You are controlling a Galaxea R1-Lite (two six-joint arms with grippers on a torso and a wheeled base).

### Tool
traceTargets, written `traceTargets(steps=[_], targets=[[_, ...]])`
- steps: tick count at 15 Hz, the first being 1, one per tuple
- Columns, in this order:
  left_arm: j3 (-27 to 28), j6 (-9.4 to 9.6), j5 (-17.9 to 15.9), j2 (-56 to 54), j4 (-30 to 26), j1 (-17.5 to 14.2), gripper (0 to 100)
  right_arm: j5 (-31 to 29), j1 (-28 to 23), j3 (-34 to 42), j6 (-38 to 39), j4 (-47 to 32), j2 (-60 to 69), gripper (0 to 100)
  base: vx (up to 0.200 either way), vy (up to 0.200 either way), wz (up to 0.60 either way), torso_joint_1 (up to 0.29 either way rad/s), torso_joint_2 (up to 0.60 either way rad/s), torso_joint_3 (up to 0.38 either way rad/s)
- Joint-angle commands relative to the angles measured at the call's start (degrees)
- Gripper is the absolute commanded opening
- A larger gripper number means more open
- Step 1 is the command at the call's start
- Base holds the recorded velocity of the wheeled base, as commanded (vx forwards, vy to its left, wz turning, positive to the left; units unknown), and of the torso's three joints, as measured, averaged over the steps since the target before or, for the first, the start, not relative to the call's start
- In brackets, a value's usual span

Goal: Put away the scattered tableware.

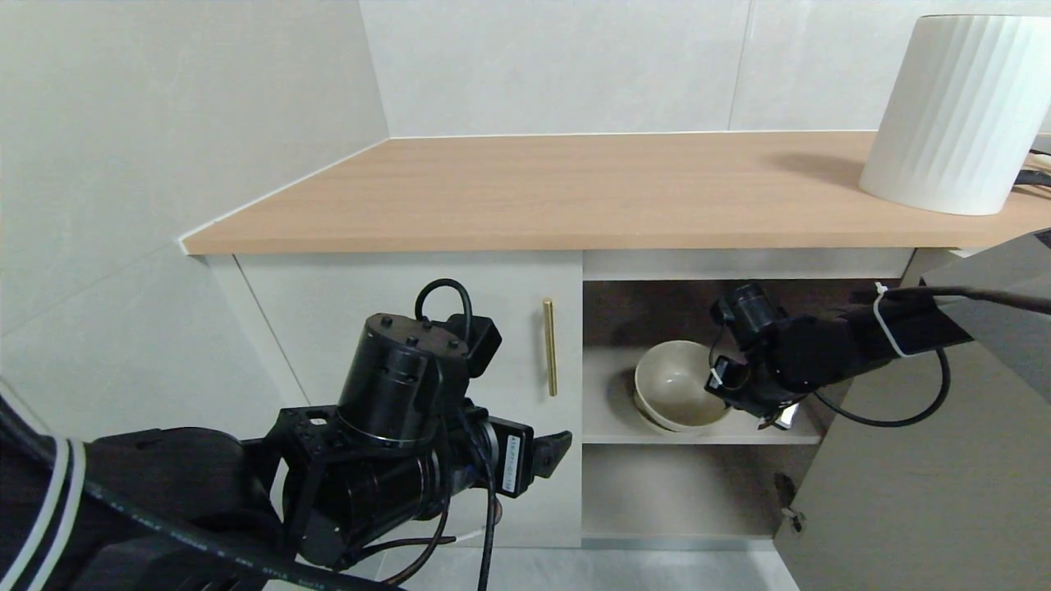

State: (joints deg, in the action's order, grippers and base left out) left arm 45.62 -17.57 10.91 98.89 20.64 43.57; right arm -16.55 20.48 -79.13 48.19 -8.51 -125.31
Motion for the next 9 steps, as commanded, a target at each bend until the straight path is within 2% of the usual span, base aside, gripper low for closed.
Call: traceTargets(steps=[1, 4, 9], targets=[[0.0, -0.01, -0.01, 0.07, 0.02, 0.02, 100, 1.44, 0.0, 0.47, 1.38, -0.02, 1.91, 0, 0.0, 0.0, 0.0, 0.0, 0.0, 0.0], [0.0, -0.01, -0.01, 0.07, 0.02, 0.02, 100, 4.25, 0.0, 0.64, 2.17, -0.37, 2.44, 0, 0.0, 0.0, 0.0, 0.0, 0.0, 0.0], [0.0, -0.01, -0.01, 0.16, 0.02, 0.02, 100, 3.81, -1.23, 1.26, 2.79, 2.01, -0.55, 0, 0.0, 0.0, 0.0, 0.0, 0.0, 0.0]])
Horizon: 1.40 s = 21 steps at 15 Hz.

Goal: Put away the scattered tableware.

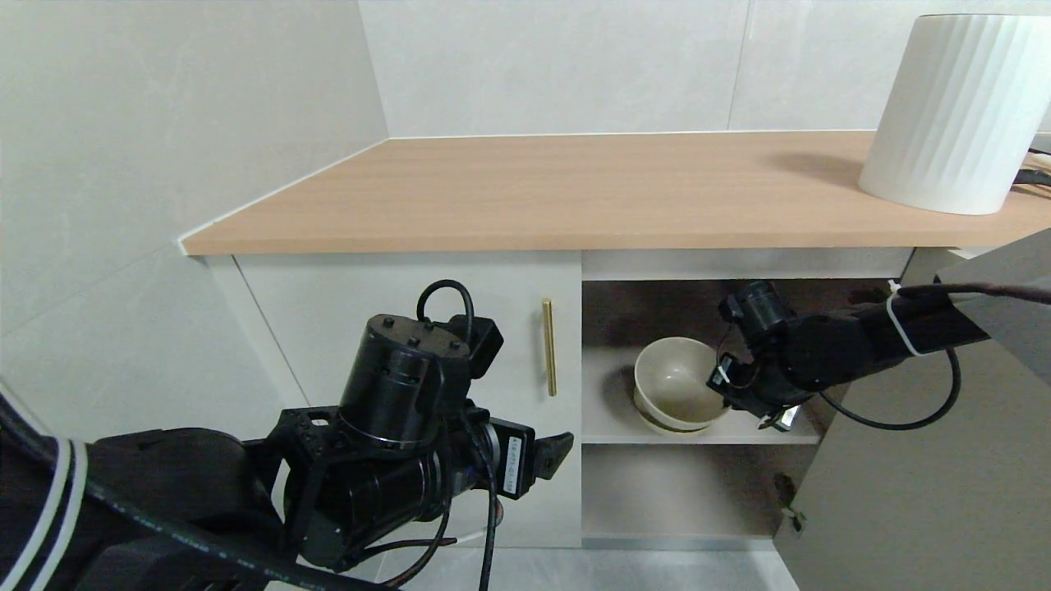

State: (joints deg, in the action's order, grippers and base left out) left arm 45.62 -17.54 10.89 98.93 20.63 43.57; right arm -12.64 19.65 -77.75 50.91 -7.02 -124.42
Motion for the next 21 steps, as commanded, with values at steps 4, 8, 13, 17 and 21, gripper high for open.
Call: traceTargets(steps=[4, 8, 13, 17, 21], targets=[[0.0, -0.04, 0.01, 0.21, 0.03, 0.02, 100, -0.45, -0.49, -0.12, 0.07, 2.45, -3.2, 0, 0.0, 0.0, 0.0, 0.0, 0.0, 0.0], [0.0, -0.04, 0.01, 0.13, 0.03, 0.02, 100, -1.25, -0.49, -0.12, -0.11, 5.7, -4.43, 0, 0.0, 0.0, 0.0, 0.0, 0.0, 0.0], [0.0, -0.04, 0.01, 0.13, 0.03, 0.02, 100, -1.77, -0.49, -0.82, -0.46, 6.23, -5.13, 0, 0.0, 0.0, 0.0, 0.0, 0.0, 0.0], [0.0, -0.04, 0.1, 0.04, 0.03, 0.02, 100, -1.86, -0.4, -0.91, -0.55, 6.23, -5.57, 100, 0.0, 0.0, 0.0, 0.0, 0.0, 0.0], [0.0, -0.04, 0.01, 0.04, 0.03, 0.02, 100, -1.86, -0.14, -0.73, -0.55, 6.14, -5.49, 100, 0.0, 0.0, 0.0, 0.0, 0.0, 0.0]])
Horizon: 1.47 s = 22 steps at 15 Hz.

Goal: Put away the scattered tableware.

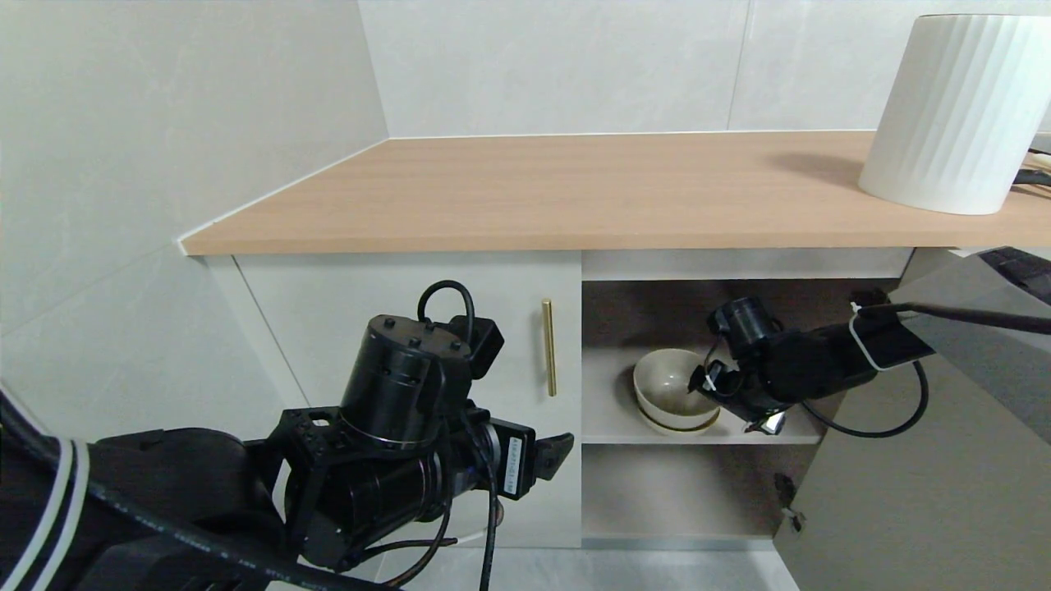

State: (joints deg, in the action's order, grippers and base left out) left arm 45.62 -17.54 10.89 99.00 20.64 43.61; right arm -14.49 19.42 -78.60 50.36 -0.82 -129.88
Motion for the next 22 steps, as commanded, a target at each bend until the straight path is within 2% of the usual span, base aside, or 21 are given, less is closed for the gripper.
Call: traceTargets(steps=[1, 5, 11, 15, 18, 22], targets=[[0.0, -0.04, 0.01, -0.03, 0.02, -0.01, 100, -0.01, 0.18, 0.12, 0.0, -0.06, 0.06, 100, 0.0, 0.0, 0.0, 0.0, 0.0, 0.0], [0.0, -0.04, 0.01, -0.03, 0.02, -0.01, 100, -0.01, 0.8, 0.65, 0.0, -0.33, 1.47, 100, 0.0, 0.0, 0.0, 0.0, 0.0, 0.0], [-0.71, 0.14, 0.01, -0.03, 0.02, -0.01, 100, 0.87, 9.58, 13.39, -12.04, -0.5, 19.49, 100, 0.0, 0.0, 0.0, 0.0, 0.0, 0.0], [-0.71, 0.14, 0.01, -0.12, 0.02, -0.01, 100, 1.4, 14.15, 17.35, -16.26, -0.5, 27.57, 100, 0.0, 0.0, 0.0, 0.0, 0.0, 0.0], [-0.71, -0.12, 0.01, -0.03, 0.1, -0.01, 100, 1.4, 14.33, 17.61, -16.87, -0.59, 27.75, 100, 0.0, 0.0, 0.0, 0.0, 0.0, 0.0], [-0.71, -0.12, 0.01, -0.03, 0.1, -0.01, 100, 1.57, 14.42, 18.58, -18.81, -0.59, 28.54, 100, -0.2, 0.0, 0.0, 0.006, 0.0, -0.004]])
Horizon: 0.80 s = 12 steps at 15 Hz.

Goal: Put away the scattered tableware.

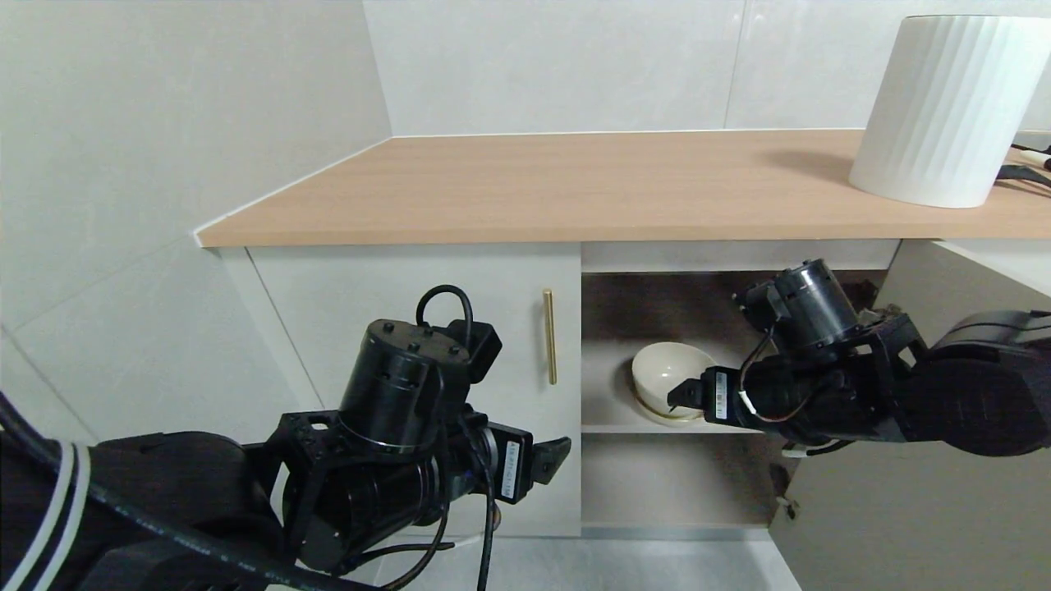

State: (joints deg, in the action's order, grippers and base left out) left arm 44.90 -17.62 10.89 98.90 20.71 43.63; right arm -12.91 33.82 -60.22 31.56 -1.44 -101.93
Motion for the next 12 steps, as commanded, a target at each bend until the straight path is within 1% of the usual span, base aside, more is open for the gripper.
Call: traceTargets(steps=[1, 12], targets=[[0.01, -0.05, 0.01, 0.06, 0.03, -0.04, 100, 0.08, 0.02, 0.19, -0.1, 0.03, 0.59, 100, -0.2, 0.0, 0.0, -0.007, 0.0, 0.007], [0.01, -0.05, 0.01, 0.06, -0.06, -0.04, 100, 0.25, -0.07, 0.37, -0.1, -0.06, 0.41, 100, -0.2, 0.0, 0.0, 0.003, 0.0, 0.002]])
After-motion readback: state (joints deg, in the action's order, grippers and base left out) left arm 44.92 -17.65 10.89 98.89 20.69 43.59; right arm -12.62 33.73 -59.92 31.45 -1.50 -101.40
